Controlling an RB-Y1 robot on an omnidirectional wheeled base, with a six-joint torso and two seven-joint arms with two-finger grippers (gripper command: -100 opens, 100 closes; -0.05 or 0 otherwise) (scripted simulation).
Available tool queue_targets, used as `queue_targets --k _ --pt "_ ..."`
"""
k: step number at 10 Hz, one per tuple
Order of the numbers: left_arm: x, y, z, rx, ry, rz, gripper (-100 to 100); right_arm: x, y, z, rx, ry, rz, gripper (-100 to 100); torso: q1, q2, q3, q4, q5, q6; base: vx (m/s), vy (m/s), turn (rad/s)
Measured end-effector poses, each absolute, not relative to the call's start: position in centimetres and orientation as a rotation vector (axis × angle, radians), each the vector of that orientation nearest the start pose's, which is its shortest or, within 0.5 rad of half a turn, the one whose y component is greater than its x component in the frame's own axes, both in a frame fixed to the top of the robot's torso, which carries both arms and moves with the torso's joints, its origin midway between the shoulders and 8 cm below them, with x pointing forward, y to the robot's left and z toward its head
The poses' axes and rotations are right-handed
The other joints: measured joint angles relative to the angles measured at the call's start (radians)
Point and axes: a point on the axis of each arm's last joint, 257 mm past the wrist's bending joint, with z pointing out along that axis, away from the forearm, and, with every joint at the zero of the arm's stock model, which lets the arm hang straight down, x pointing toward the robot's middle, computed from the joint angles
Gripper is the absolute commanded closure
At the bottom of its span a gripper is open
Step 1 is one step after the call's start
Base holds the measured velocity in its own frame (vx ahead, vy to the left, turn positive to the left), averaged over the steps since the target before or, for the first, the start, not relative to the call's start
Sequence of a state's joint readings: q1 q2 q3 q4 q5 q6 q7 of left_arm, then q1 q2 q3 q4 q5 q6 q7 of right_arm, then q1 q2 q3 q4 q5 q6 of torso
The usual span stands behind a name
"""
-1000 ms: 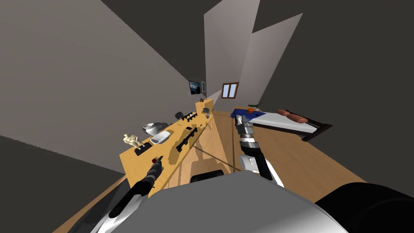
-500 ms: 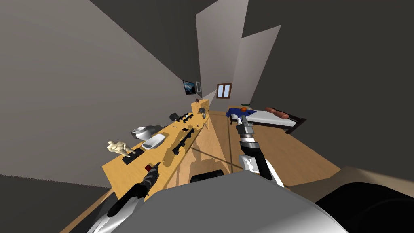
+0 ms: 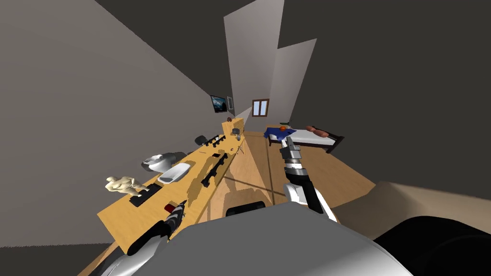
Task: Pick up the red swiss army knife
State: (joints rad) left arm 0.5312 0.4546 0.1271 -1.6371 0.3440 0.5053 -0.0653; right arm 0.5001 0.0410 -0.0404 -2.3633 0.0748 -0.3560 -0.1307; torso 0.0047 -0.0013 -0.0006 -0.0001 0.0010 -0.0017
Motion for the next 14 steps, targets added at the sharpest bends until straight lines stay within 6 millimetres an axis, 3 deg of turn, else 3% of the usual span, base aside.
queue_targets --k 7,14 --pt "18.6 52.8 -49.7 -1.92 1.832 -0.058 -100 34.8 -29.2 3.4 0.742 0.618 1.313 0 0.003 -0.001 -0.001 0.0 0.001 0.001 0.005 0.056 -0.176" --pt "12.9 54.9 -52.0 -1.996 1.972 0.182 -100 34.8 -29.2 3.4 0.742 0.618 1.313 0 0.003 -0.003 -0.002 -0.001 0.001 0.0 0.025 0.081 -0.137"
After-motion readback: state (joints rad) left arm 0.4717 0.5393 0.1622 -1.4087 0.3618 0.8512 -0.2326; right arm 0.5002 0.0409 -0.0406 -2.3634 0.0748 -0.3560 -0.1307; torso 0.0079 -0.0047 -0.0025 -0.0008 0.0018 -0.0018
